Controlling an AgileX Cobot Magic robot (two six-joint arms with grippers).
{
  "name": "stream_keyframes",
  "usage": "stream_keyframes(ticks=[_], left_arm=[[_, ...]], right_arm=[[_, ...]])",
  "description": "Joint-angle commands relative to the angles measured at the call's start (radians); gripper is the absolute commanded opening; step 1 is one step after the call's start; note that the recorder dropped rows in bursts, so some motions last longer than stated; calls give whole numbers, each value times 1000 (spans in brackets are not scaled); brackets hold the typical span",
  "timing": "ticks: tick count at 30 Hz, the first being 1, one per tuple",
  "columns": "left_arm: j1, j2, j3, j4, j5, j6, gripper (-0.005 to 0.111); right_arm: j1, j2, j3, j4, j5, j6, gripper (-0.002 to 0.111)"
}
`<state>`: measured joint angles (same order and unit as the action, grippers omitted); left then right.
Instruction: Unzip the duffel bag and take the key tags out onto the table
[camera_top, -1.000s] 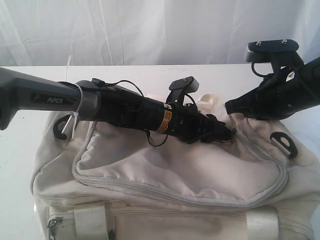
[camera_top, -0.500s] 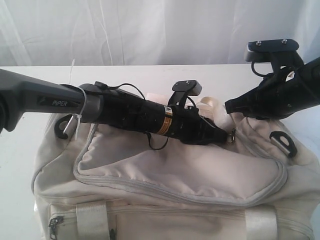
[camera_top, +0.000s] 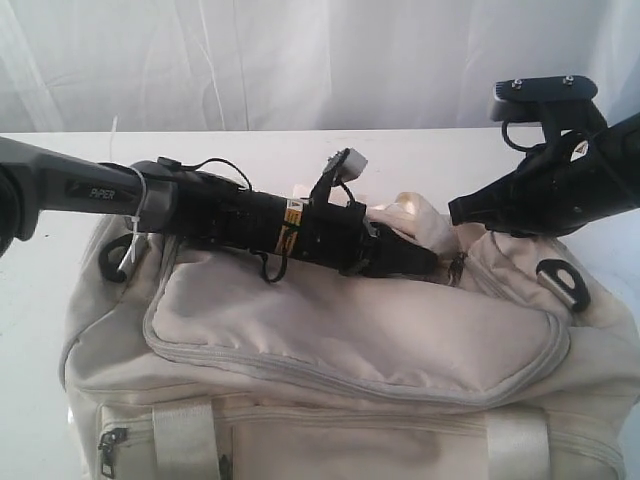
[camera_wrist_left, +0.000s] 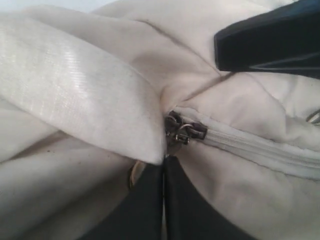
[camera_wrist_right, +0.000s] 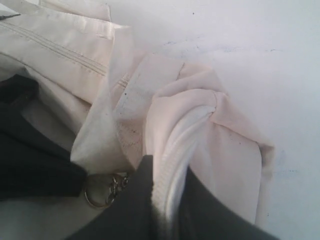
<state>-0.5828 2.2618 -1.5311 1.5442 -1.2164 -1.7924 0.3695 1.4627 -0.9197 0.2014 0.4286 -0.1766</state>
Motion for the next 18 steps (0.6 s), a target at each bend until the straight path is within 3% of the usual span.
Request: stream_keyframes(ticks=[1, 11, 14, 18], left_arm=[[25, 25, -16, 65, -5, -21, 0], [25, -95, -16, 72, -5, 21, 0], [25, -110, -16, 72, -5, 40, 0], [25, -110, -16, 70, -5, 40, 0]], right_arm=[[-5, -6, 1, -22, -43, -3, 0], [-5, -6, 1, -78, -32, -10, 1], [-1, -39, -18, -70, 18, -100, 15], [20, -103, -38, -67, 26, -210, 42]])
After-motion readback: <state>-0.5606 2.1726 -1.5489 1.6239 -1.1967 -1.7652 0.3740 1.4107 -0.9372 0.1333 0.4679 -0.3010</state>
